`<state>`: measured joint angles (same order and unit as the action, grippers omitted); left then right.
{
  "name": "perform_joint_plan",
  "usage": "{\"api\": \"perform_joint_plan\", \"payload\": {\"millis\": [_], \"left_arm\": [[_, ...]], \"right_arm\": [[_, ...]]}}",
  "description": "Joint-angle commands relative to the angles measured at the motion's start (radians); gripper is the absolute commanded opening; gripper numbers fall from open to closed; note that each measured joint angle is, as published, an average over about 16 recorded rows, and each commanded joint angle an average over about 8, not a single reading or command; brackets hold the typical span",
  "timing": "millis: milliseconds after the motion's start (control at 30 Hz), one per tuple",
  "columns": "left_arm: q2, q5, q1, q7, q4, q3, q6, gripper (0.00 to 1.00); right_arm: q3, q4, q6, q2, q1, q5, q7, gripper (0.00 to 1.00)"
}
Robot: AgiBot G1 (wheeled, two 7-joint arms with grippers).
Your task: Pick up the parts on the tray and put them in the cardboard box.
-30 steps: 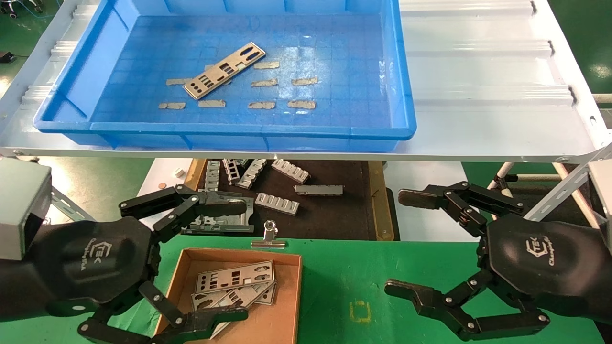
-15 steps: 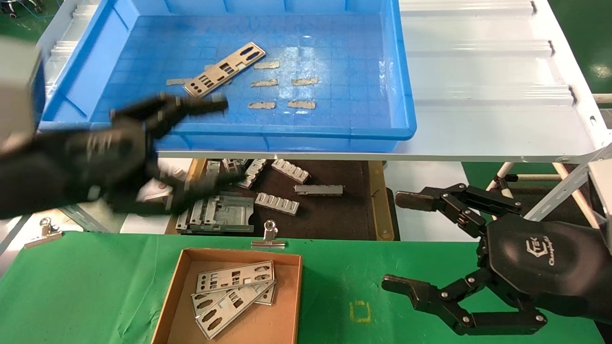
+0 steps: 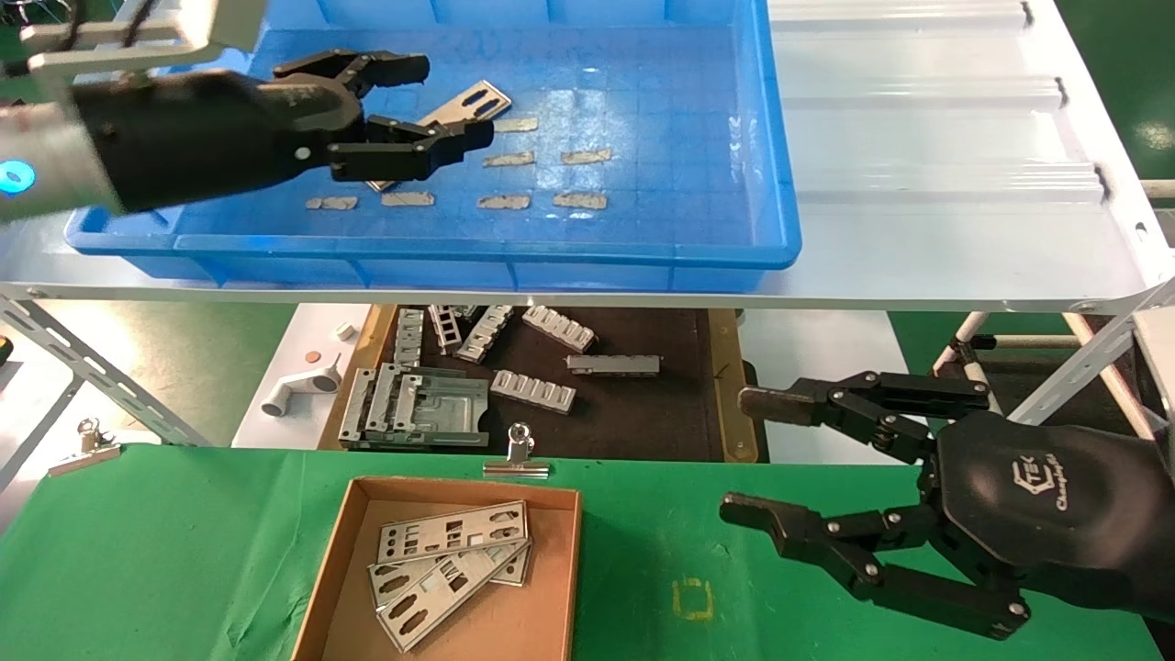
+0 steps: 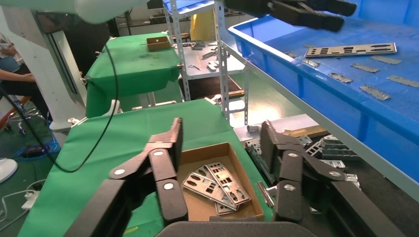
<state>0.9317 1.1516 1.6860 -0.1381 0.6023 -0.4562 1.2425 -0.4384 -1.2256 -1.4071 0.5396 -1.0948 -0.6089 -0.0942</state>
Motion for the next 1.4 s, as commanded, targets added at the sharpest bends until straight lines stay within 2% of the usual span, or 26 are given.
{"api": "perform_joint_plan", "payload": {"millis": [33, 433, 467, 567, 733, 800, 1400], "left_arm": [[0.033, 0.048, 0.055, 0.018, -0.078, -0.026, -0.012, 1.0], [0.135, 0.151, 0.202, 0.159, -0.379, -0.084, -0.033, 1.0], [0.139, 0.152, 0.207, 0.165, -0.397, -0.085, -0.037, 0.98], [0.152, 0.152, 0.22, 0.187, -0.443, -0.083, -0.056, 0.72], [0.167, 0.148, 0.232, 0.22, -0.497, -0.079, -0.076, 0.12], [0.172, 0.147, 0.235, 0.23, -0.512, -0.078, -0.079, 0.02], [0.196, 0.147, 0.243, 0.267, -0.585, -0.077, -0.134, 0.0]], "right_arm": [[0.0, 0.0, 0.0, 0.0, 0.0, 0.0, 0.0, 0.0], [0.0, 0.0, 0.0, 0.0, 0.0, 0.0, 0.0, 0.0], [0.0, 0.0, 0.0, 0.0, 0.0, 0.0, 0.0, 0.0], [0.0, 0.0, 0.0, 0.0, 0.0, 0.0, 0.0, 0.0], [0.0, 0.0, 0.0, 0.0, 0.0, 0.0, 0.0, 0.0], [0.0, 0.0, 0.0, 0.0, 0.0, 0.0, 0.0, 0.0], [0.0, 0.0, 0.0, 0.0, 0.0, 0.0, 0.0, 0.0]]}}
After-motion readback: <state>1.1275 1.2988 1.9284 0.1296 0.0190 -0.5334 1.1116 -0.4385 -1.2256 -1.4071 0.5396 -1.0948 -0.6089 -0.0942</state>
